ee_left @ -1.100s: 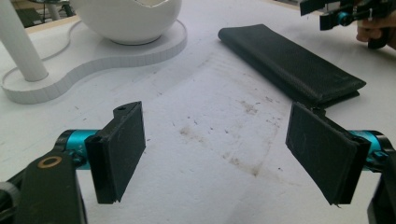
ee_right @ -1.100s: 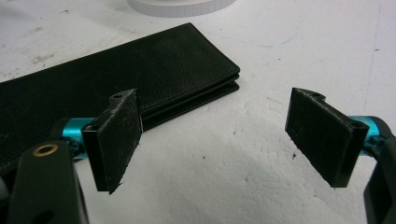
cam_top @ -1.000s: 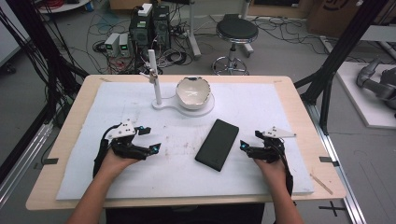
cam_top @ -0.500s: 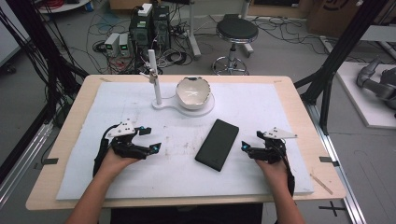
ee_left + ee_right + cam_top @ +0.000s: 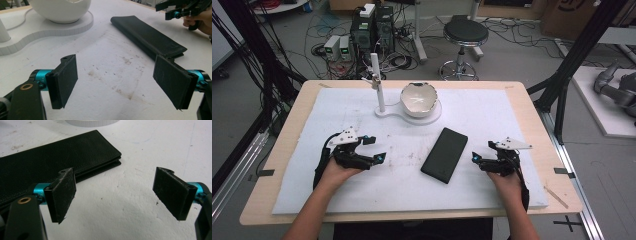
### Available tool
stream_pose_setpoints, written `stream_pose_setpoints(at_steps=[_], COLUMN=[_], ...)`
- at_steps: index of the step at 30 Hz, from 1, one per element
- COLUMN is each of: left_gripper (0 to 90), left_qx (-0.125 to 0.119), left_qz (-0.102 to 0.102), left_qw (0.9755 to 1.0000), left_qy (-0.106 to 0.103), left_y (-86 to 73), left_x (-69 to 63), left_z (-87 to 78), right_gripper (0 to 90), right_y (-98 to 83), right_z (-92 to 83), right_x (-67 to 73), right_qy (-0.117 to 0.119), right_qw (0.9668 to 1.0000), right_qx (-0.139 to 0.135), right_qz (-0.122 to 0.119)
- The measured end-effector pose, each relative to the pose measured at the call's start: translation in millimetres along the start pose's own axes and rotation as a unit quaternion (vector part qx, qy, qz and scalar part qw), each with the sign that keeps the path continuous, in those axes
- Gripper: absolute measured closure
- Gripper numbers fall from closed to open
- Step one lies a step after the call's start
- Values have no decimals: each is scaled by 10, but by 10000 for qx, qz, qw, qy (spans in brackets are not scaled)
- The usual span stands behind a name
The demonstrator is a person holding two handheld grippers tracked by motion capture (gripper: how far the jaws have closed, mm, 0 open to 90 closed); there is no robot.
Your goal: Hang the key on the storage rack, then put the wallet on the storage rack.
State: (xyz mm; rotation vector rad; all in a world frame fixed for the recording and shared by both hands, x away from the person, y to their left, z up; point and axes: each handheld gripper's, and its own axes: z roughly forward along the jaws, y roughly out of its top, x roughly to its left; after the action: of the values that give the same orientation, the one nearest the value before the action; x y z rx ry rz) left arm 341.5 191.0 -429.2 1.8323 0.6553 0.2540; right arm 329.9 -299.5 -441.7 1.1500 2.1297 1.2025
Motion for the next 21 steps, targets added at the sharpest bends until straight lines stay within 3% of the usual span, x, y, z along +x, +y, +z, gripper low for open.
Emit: stream_pose_setpoints(at_steps=[6,11,16,21], left_gripper=[198,198,198,198], left_qx=[1,-2,1,17], left_qz=[-149,-54,-116,37], left_qw=[9999,10000,9999,10000], left_qy=[71,32,50,-2], left_y=[15,45,41,46], left_x=[56,29,42,-9], left_z=[26,25,25,1], right_gripper=[191,191,191,191], right_y=[-7,-16,-25,-7], right_z=[36,-10,-31,-15], right_x=[37,31,23,34], right_qy=[29,19,-26,-12], right_qw=[9998,9999,10000,10000], right_qx=[134,67,71,36], right_qz=[-120,-102,-61,-30])
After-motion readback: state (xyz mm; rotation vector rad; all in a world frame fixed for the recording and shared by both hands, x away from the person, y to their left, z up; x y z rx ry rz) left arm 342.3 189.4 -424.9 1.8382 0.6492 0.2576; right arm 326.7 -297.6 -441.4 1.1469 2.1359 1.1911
